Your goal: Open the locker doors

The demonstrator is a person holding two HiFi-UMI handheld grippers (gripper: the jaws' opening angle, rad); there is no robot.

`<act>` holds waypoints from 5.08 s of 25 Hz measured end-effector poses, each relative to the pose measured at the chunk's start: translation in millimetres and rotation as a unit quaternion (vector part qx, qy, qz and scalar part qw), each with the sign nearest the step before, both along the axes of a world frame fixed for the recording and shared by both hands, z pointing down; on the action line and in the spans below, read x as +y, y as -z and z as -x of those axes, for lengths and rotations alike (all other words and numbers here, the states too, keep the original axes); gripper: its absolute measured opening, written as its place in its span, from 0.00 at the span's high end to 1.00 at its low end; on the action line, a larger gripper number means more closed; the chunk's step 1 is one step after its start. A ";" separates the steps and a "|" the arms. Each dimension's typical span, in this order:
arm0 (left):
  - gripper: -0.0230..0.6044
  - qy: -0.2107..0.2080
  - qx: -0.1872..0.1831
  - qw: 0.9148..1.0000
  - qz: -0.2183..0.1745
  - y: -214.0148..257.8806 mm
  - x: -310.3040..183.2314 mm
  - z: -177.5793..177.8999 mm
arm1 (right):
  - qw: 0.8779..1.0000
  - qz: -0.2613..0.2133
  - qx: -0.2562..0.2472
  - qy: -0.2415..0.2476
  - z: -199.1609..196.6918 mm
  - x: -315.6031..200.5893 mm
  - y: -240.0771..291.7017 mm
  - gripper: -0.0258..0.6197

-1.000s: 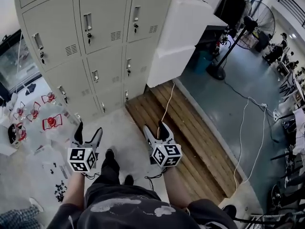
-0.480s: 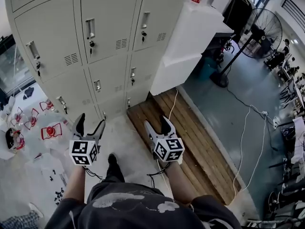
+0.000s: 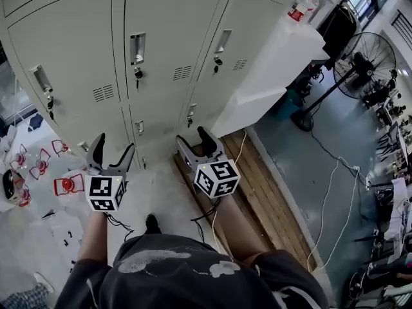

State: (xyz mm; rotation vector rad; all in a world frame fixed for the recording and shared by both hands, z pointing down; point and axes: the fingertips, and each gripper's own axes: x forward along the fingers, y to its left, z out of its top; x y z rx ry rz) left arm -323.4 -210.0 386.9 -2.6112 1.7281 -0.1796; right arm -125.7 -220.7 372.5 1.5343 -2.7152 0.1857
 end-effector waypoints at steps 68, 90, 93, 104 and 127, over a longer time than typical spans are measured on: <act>0.37 0.052 0.011 0.999 0.009 -13.6 -40.2 72.3 | 0.994 -0.110 -0.014 0.019 152.4 -129.9 128.3 0.76; 0.37 0.041 0.002 0.999 0.000 1.2 -25.6 -9.7 | 0.990 -0.084 -0.043 0.106 74.1 -63.4 128.2 0.75; 0.37 0.049 0.002 0.999 0.006 -0.6 -18.1 -26.3 | 0.988 -0.082 -0.048 0.121 58.3 -55.4 128.0 0.74; 0.37 0.058 -0.004 0.998 0.009 -0.5 5.4 -77.7 | 0.986 -0.094 -0.039 0.130 7.8 -36.0 126.9 0.74; 0.37 0.039 -0.006 0.999 -0.002 7.0 10.3 -171.2 | 0.987 -0.120 -0.046 0.096 -111.9 -28.2 125.4 0.84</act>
